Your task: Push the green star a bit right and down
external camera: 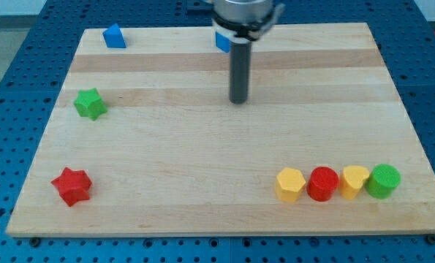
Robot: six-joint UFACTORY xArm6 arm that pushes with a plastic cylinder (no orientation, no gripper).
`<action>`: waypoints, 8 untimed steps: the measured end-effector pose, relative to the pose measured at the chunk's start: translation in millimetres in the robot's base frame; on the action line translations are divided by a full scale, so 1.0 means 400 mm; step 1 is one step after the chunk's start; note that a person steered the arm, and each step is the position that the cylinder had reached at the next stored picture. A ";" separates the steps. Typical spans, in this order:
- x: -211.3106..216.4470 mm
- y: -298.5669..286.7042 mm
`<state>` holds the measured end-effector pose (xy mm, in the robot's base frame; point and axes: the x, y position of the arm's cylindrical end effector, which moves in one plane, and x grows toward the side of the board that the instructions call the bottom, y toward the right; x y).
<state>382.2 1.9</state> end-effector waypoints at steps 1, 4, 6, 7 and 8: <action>-0.059 -0.132; -0.111 -0.633; -0.044 -0.765; -0.006 -0.745; -0.003 -0.668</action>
<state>381.0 -265.3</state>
